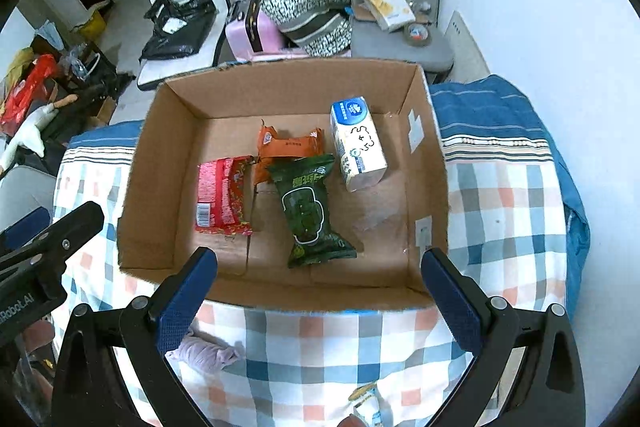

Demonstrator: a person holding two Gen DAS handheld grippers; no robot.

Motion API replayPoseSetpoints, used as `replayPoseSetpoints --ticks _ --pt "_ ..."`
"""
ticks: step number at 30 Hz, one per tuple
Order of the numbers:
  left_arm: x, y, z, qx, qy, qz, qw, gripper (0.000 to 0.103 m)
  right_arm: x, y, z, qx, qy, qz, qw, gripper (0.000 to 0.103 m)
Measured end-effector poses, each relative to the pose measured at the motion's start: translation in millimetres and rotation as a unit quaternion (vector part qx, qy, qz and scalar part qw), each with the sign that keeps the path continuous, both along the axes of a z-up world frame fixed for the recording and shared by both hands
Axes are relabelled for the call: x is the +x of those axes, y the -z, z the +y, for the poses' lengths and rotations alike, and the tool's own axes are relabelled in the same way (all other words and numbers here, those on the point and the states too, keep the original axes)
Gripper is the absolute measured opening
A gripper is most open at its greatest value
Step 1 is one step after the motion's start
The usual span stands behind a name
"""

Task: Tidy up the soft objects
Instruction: 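Lower the left tool to the lilac sock while the right tool reaches the blue tube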

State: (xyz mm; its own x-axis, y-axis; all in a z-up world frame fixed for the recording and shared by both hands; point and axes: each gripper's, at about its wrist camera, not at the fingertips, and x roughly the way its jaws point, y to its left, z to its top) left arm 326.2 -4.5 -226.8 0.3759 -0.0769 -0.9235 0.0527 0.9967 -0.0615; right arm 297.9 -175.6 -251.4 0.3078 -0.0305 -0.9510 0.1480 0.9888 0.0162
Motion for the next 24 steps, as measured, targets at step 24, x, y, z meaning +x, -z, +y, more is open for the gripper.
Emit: replayPoseSetpoints --ticks 24 --pt "-132.4 152.8 44.3 -0.141 -0.120 0.241 0.9527 0.099 -210.2 150.0 -78.5 0.041 0.079 0.184 0.979 0.103"
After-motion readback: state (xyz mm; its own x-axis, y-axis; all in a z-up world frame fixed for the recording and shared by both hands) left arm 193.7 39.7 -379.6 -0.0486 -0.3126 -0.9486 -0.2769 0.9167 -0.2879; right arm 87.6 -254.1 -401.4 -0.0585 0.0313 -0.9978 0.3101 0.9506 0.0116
